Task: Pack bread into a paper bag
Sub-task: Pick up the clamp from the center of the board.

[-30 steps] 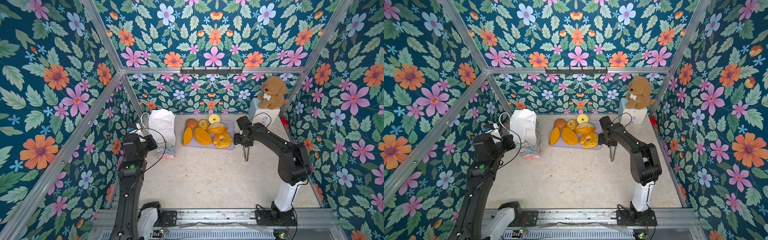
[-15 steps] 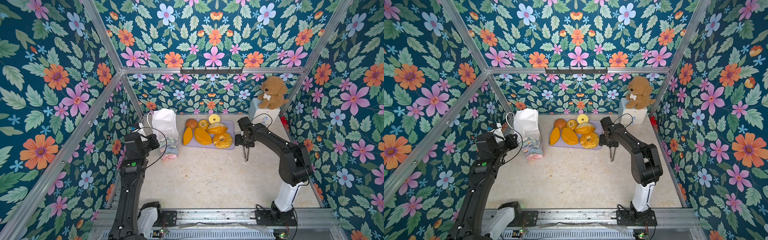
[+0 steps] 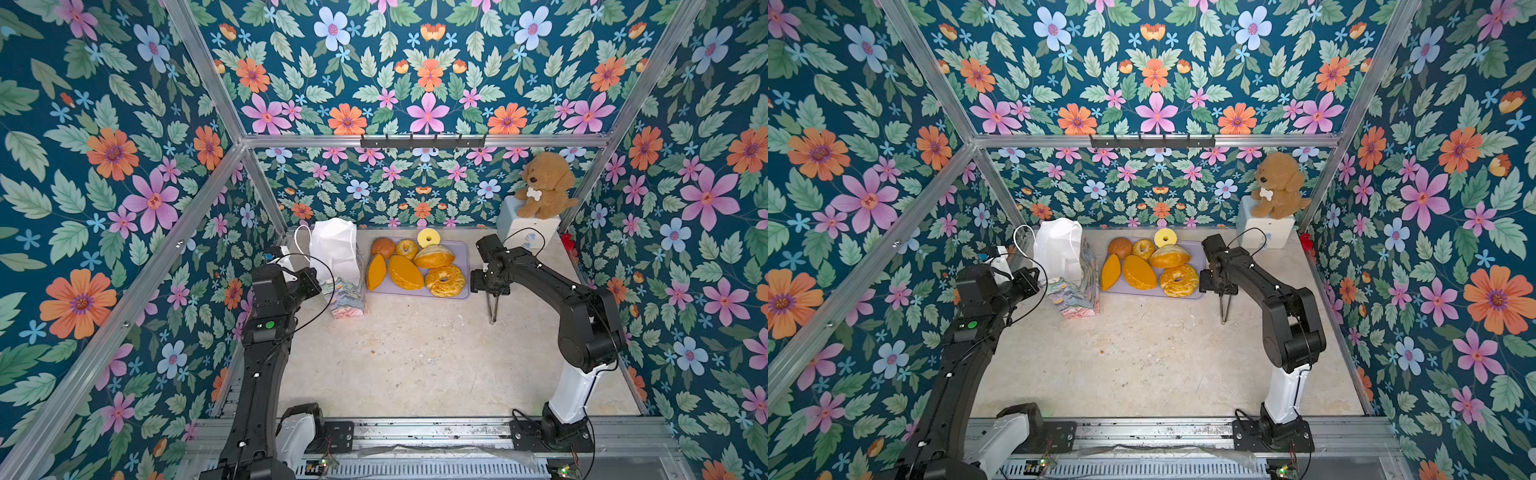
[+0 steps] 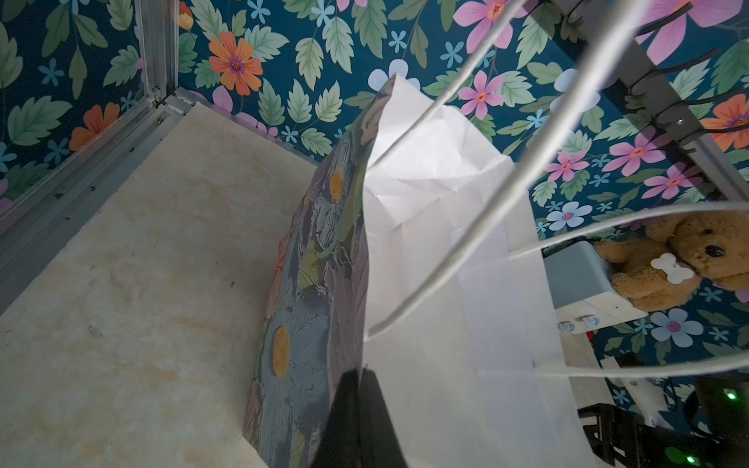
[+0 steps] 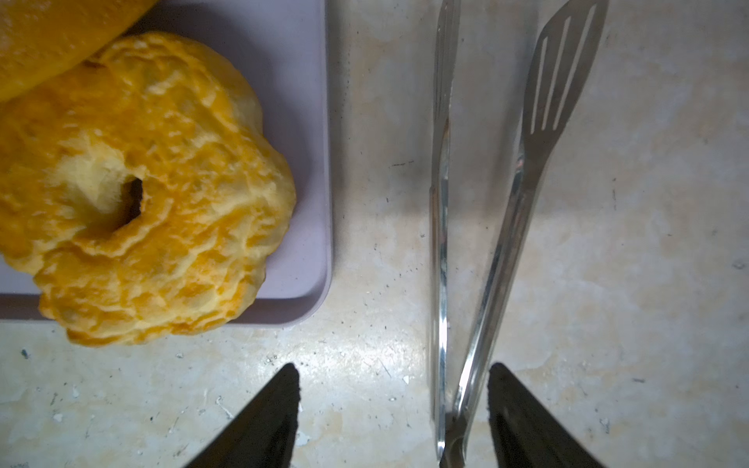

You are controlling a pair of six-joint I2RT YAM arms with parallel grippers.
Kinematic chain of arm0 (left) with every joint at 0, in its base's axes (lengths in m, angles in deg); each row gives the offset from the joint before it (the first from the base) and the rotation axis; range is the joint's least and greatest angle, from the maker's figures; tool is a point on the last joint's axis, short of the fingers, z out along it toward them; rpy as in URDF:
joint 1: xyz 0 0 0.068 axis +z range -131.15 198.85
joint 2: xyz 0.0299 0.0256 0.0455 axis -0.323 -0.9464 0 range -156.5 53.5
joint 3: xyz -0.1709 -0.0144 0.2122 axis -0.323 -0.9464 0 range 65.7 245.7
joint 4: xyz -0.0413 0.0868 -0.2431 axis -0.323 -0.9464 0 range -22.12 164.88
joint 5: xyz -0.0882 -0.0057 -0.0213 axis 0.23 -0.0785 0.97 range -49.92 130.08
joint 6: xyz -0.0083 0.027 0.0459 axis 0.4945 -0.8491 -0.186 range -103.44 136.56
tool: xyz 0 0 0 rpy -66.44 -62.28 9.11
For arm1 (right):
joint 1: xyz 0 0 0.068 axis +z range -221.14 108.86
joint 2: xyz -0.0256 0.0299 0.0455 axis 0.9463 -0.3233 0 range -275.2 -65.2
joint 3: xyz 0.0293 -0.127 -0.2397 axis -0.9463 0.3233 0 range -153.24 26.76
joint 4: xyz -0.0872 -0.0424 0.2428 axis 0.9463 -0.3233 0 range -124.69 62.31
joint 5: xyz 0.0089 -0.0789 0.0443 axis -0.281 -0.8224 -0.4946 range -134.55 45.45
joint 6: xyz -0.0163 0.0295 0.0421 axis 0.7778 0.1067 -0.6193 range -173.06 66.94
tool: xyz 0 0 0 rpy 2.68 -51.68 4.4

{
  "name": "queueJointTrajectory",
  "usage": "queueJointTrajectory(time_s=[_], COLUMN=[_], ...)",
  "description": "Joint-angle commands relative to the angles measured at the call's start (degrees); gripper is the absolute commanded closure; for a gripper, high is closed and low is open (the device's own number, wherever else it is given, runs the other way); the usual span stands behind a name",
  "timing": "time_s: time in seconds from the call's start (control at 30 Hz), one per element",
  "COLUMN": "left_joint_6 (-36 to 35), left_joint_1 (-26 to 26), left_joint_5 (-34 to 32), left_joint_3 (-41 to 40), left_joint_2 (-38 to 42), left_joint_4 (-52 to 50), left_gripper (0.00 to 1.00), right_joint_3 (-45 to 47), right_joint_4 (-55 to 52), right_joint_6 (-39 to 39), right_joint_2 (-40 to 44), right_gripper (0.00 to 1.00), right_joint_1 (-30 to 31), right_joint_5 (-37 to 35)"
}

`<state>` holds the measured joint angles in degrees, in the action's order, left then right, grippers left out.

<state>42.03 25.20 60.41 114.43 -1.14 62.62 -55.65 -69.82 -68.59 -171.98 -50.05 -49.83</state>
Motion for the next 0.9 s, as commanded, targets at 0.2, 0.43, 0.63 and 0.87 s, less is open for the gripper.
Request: queueJointTrajectory(time_s=[0.2,0.43,0.63,0.87], left_joint_6=[-3.97,-8.45,-8.59,-7.98], left_joint_1=[0.66,0.71,0.77,0.86], left_joint_5=[-4.91,-11.34,-9.80,-9.44], left_joint_3=[-1.09,0.27,-0.73,-0.54], left_joint_2=[0.32,1.55,-0.86,-1.87], left_joint_4=[-0.92,-5.59,-4.05,-2.73], left_gripper=[1.00,1.00,0.95,0.75], right_joint_3=[1.07,1.42,1.20,-0.15], right_joint_4=[0.05,-1.00,-1.92,-3.40], right_joint_6=[-0.02,0.59,0.70,1.71], right_joint_2=[0.24,0.75,2.78,3.31], right_gripper=[0.25,0.24,0.24,0.23], right_joint_1=[-0.53,-1.64,-2.45,-4.25], right_joint_5=[0.18,-0.34,-1.43,-3.06])
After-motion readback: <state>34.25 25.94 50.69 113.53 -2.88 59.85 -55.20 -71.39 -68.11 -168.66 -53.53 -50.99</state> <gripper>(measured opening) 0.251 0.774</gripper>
